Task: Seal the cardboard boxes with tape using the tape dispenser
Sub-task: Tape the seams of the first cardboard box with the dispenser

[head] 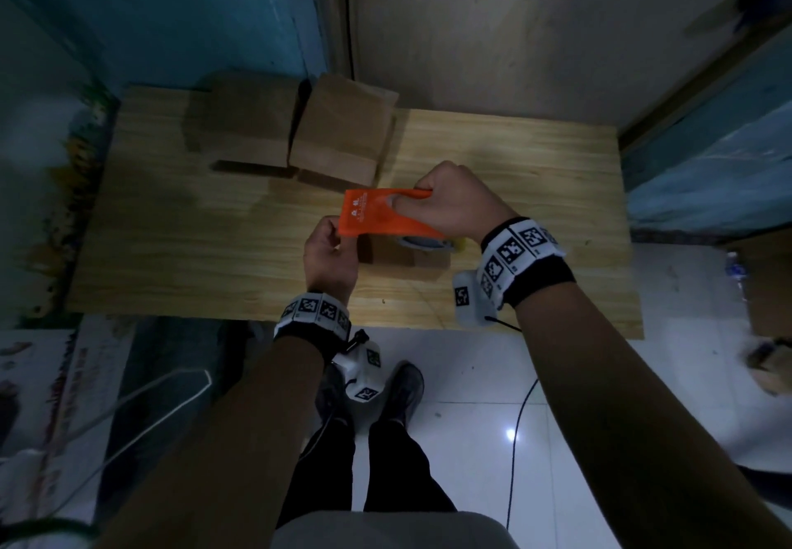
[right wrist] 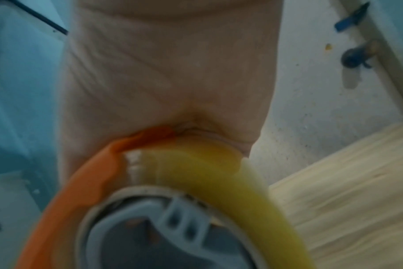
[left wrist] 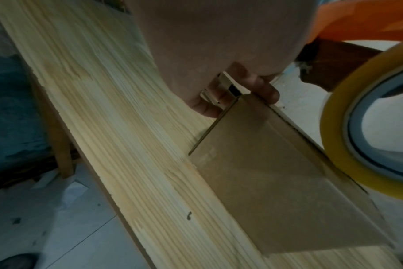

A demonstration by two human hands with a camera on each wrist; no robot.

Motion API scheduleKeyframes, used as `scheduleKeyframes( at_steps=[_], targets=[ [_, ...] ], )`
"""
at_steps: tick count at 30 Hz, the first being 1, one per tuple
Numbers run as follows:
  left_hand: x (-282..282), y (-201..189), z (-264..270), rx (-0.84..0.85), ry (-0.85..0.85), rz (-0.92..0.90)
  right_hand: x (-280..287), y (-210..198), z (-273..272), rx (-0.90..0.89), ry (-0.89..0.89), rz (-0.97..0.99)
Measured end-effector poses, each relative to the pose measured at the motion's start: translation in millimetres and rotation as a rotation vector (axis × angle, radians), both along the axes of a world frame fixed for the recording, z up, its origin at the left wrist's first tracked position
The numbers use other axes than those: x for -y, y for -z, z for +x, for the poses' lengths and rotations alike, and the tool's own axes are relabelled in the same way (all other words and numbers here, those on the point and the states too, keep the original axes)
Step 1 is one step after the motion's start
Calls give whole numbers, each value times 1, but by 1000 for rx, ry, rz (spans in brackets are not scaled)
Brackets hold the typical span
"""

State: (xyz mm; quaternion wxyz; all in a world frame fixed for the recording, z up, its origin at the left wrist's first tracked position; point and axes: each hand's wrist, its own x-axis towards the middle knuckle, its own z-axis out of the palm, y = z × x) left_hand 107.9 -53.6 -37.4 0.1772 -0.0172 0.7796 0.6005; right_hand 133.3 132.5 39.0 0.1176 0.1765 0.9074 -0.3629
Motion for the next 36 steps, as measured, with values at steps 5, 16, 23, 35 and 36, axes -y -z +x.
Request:
scheduleKeyframes(
  at_steps=[5, 16, 23, 35, 36],
  targets=[
    [2, -1, -3, 61, -48, 81, 7, 4, -6, 7, 8, 2],
    [12, 3, -11, 330, -94, 221, 18, -2, -20, 56, -72, 158],
    [9, 12, -11, 377, -52, 143, 26, -5, -25, 52, -85, 272],
    [1, 29, 0, 393, -122, 156, 27, 2, -26, 23, -29, 271],
    [2, 29, 0, 397, -125, 173, 26, 1, -26, 23, -25, 268]
  ],
)
